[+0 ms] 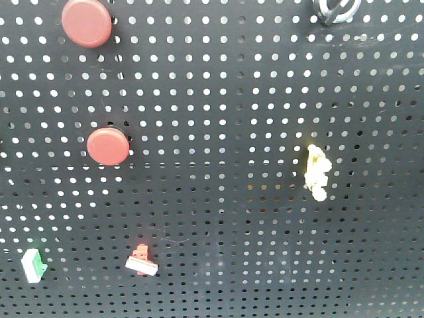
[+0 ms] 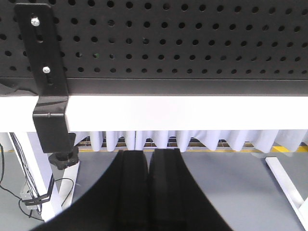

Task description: Rotate knob clockwise with right arm

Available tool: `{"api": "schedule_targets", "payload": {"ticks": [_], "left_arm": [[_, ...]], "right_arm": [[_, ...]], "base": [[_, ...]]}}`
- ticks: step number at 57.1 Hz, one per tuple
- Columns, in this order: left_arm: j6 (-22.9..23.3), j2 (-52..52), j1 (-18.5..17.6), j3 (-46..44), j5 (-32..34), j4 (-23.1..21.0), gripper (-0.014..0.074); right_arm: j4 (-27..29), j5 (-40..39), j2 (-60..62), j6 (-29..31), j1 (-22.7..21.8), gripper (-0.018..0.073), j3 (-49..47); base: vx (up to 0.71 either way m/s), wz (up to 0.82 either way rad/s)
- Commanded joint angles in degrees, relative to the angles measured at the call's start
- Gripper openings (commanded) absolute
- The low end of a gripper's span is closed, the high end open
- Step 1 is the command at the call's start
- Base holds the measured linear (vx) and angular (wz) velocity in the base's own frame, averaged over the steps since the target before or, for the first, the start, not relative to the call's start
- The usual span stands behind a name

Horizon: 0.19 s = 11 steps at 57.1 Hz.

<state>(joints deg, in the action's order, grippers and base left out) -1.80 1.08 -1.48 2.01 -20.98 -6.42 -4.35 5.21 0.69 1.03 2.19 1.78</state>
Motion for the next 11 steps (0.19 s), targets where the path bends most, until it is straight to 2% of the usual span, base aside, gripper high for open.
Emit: {"api": "schedule_targets", "payload": {"ticks": [1,11], "left_arm": [[0.4,0.6,0.1,0.6,4.2,-0.4,-0.0006],[0.4,0.6,0.1,0.6,4.2,-0.4,-0.0006]], "right_arm": [[-0.6,-4.6,0.7,-0.2,-0.4,-0.0012,0.3],[-0.6,-4.6,0.7,-0.2,-0.4,-0.0012,0.3]], "base": [[0.0,0.0],[0.0,0.0]]}}
